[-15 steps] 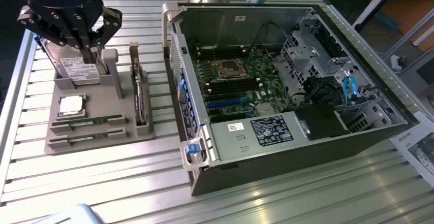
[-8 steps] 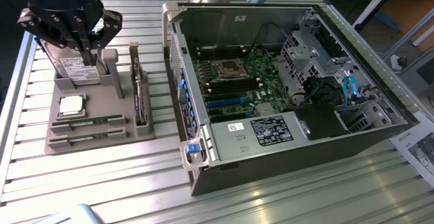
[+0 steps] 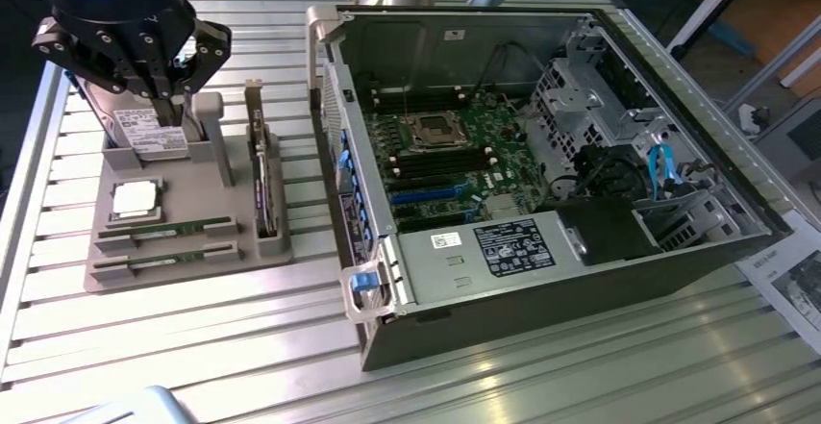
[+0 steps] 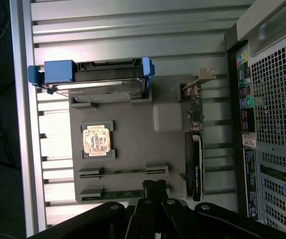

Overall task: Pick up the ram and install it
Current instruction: 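Pick up the ram and move it above insertion slot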

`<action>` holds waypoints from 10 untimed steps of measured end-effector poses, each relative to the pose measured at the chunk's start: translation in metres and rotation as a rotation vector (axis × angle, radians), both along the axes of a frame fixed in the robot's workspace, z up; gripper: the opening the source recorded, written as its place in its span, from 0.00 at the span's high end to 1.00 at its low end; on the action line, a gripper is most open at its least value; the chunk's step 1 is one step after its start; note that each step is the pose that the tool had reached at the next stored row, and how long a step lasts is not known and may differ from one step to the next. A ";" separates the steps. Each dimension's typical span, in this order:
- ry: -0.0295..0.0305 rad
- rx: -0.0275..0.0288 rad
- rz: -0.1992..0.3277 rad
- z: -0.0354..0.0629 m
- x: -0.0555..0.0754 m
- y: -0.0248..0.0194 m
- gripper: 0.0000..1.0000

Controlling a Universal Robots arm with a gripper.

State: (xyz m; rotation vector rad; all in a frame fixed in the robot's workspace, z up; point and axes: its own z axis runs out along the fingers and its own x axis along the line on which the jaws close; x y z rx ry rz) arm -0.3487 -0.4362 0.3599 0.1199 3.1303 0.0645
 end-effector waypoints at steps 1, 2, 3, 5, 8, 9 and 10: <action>0.0000 0.0000 0.000 0.0000 0.000 0.0000 0.90; 0.0000 0.0000 0.000 0.0000 0.000 0.0000 0.90; 0.0000 0.0000 0.000 0.0000 0.000 0.0000 0.90; 0.0000 0.0000 0.000 0.0000 0.000 0.0000 0.90; 0.0000 0.0000 0.000 0.0000 0.000 0.0000 0.90; 0.0000 -0.0001 0.001 0.0000 0.000 0.0000 0.90; 0.0000 -0.0002 0.005 0.0000 0.000 0.0000 0.90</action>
